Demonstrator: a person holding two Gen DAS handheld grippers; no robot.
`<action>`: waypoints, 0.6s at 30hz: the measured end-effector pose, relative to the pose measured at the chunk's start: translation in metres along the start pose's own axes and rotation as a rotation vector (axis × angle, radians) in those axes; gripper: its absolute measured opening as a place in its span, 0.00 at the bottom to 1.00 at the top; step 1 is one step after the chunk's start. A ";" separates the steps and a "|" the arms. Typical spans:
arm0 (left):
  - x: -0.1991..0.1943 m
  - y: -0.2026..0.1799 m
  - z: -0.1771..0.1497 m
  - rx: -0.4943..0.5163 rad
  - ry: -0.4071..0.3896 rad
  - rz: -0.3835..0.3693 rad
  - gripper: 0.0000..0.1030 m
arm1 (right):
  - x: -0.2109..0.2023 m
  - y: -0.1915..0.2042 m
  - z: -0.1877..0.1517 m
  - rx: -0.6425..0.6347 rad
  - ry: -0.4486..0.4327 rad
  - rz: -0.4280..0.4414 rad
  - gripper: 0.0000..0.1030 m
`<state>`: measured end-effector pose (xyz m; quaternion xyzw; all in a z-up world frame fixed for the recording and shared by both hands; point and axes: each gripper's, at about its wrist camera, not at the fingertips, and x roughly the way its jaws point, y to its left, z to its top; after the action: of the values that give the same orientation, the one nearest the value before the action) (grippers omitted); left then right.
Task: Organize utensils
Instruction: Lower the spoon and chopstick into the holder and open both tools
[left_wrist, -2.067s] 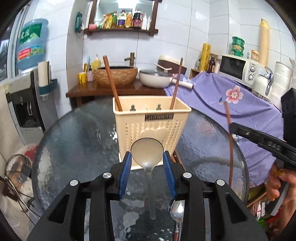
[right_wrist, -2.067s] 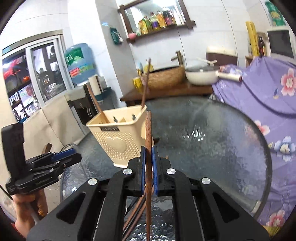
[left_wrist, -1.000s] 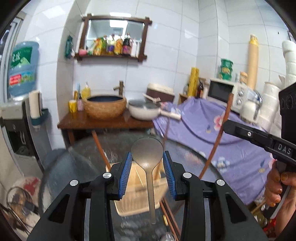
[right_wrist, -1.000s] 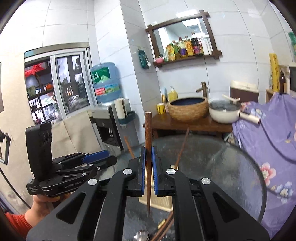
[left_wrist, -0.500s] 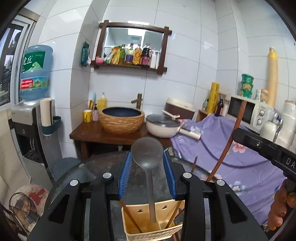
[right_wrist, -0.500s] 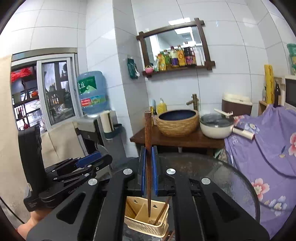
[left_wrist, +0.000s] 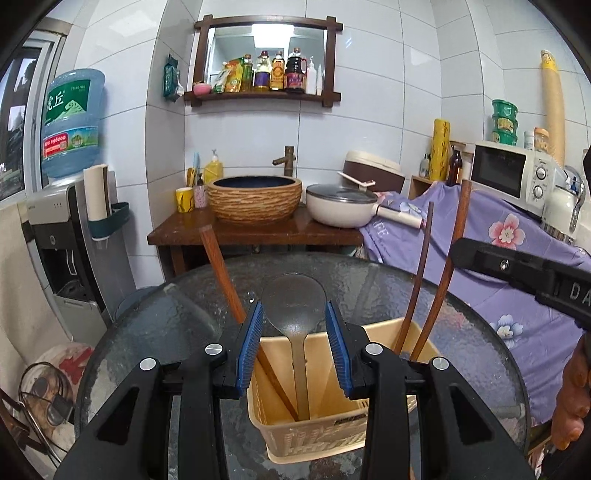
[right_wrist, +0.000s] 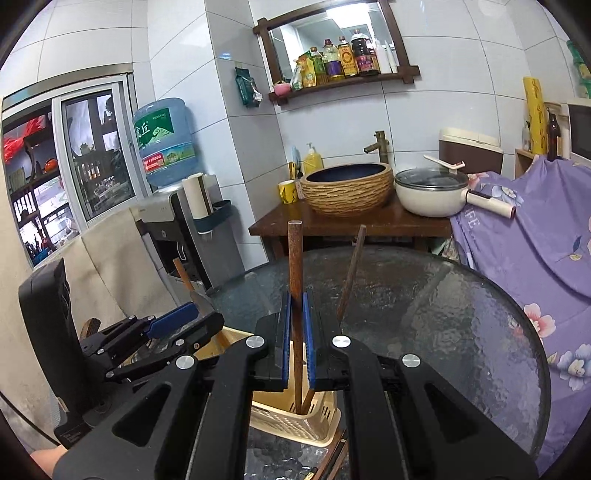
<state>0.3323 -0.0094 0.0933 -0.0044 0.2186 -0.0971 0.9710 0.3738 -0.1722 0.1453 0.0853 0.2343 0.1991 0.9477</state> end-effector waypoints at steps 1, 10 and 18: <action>0.002 0.001 -0.004 0.002 0.006 0.002 0.33 | 0.001 -0.001 -0.001 0.004 0.003 -0.002 0.07; 0.013 -0.006 -0.020 0.024 0.042 0.002 0.33 | 0.004 -0.006 -0.004 0.011 0.001 -0.017 0.07; 0.018 -0.006 -0.026 0.032 0.053 0.007 0.34 | 0.006 -0.011 -0.004 0.011 0.003 -0.037 0.07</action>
<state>0.3365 -0.0178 0.0624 0.0146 0.2424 -0.0972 0.9652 0.3810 -0.1795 0.1367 0.0857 0.2386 0.1803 0.9504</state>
